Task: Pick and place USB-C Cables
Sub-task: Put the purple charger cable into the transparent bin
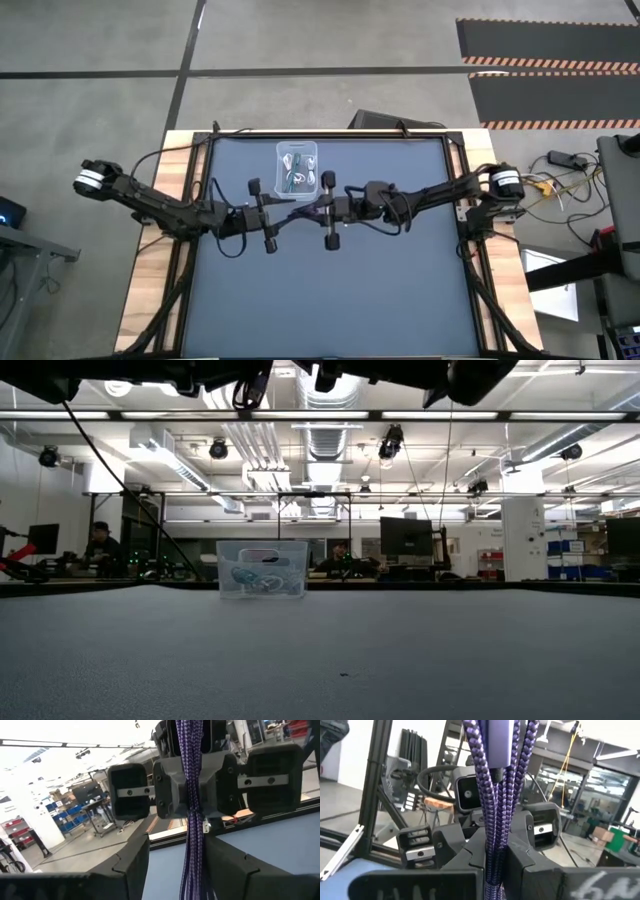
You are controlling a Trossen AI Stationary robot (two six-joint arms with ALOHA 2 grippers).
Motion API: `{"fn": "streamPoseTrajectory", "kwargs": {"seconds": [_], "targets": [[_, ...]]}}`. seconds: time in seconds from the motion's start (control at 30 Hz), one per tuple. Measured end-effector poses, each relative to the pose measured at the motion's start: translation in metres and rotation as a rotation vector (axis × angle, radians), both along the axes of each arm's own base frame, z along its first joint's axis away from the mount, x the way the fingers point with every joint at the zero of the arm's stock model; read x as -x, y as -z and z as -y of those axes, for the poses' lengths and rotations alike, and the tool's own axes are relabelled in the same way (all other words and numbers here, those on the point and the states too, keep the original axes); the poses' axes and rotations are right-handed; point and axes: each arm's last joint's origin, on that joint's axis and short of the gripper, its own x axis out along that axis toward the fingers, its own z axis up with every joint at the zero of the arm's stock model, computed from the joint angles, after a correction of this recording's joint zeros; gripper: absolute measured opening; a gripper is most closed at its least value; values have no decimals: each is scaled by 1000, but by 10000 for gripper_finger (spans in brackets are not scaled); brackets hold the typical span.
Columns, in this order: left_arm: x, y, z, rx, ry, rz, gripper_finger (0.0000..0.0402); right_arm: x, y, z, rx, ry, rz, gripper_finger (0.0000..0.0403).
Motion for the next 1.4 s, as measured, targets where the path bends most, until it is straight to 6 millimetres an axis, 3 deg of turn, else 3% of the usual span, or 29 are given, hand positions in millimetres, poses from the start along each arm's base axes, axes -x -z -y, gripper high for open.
{"fn": "streamPoseTrajectory", "kwargs": {"seconds": [0.33, 0.83, 1.07, 1.3, 1.4], "targets": [[2, -2, -2, 9, -49, 3, 165, 14, -22, 1, -6, 22, -63, 19], [15, -14, -11, -11, -268, 13, 165, 29, -82, 13, -274, 294, -307, 19], [28, -28, -14, -89, -289, 38, 165, 31, -103, 44, -476, 404, -432, 20], [33, -30, -15, -106, -295, 22, 165, 31, -104, 86, -766, 557, -509, 20], [33, -28, -15, -111, -300, 4, 165, 27, -104, 102, -871, 535, -527, 20]]}}
